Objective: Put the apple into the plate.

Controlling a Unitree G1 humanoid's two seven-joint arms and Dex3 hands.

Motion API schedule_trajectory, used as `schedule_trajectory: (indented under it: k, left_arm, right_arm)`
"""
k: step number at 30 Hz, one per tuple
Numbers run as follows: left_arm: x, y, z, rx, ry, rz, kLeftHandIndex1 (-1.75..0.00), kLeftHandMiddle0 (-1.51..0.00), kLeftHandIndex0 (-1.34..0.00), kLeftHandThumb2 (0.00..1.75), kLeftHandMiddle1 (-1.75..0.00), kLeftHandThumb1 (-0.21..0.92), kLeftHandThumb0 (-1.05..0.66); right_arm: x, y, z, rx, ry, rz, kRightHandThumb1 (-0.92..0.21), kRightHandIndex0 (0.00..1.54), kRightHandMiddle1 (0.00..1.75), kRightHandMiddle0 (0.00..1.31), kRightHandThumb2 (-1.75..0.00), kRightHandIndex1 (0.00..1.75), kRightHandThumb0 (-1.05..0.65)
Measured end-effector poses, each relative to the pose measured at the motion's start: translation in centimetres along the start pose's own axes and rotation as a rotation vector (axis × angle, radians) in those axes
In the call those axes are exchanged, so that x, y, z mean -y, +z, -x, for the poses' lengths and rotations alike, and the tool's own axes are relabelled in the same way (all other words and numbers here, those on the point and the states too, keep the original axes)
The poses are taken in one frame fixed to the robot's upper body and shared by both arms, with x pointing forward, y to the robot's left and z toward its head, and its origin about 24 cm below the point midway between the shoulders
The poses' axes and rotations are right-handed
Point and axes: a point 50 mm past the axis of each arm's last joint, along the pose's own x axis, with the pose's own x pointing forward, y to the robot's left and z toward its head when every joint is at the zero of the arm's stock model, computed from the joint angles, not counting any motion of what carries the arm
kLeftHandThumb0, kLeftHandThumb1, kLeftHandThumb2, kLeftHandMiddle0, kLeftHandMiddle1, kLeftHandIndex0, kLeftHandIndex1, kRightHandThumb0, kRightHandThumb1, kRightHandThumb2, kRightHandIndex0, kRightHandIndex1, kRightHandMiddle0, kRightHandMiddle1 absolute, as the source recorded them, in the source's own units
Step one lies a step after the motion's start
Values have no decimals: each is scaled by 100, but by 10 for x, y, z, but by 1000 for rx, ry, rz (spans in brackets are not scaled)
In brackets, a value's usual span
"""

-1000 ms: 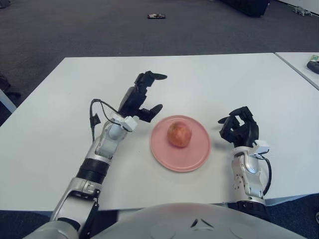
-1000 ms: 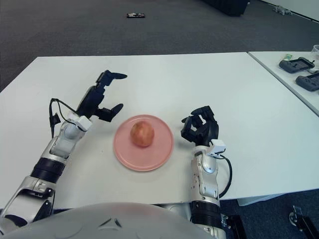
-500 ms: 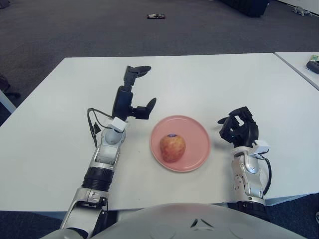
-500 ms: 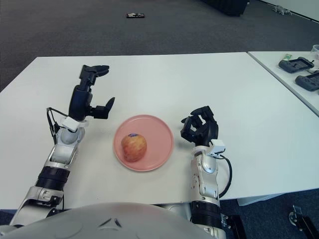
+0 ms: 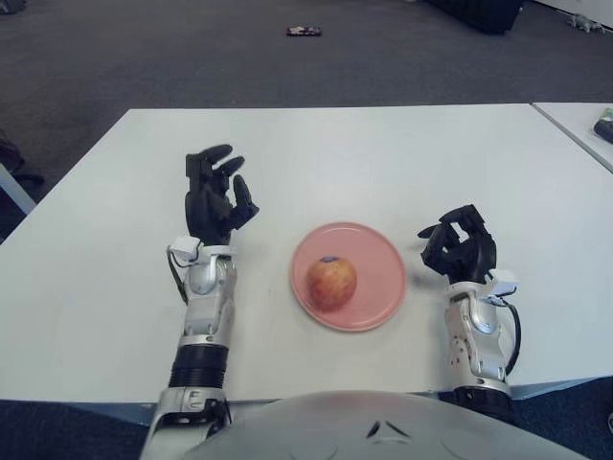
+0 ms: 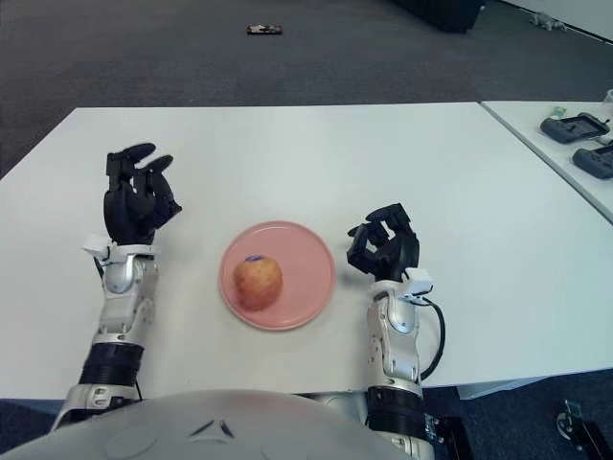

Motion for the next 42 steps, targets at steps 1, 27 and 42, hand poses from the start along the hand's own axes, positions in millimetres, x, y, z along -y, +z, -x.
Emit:
schedule_trajectory:
  k: [1, 27, 42]
  left_arm:
    - [-1, -4, 1, -22, 18, 9, -174, -41, -36, 96, -169, 62, -42]
    - [-20, -56, 21, -297, 153, 16, -175, -60, -39, 132, -172, 33, -1]
    - [-11, -63, 21, -321, 84, -46, -175, -76, -54, 157, -175, 11, -1]
  right_arm:
    - [0, 0, 0, 0, 1, 0, -25, 70, 175, 52, -132, 150, -1]
    - [1, -2, -1, -7, 4, 10, -22, 72, 175, 54, -136, 150, -1]
    - [1, -3, -1, -13, 3, 14, -22, 73, 175, 54, -135, 148, -1]
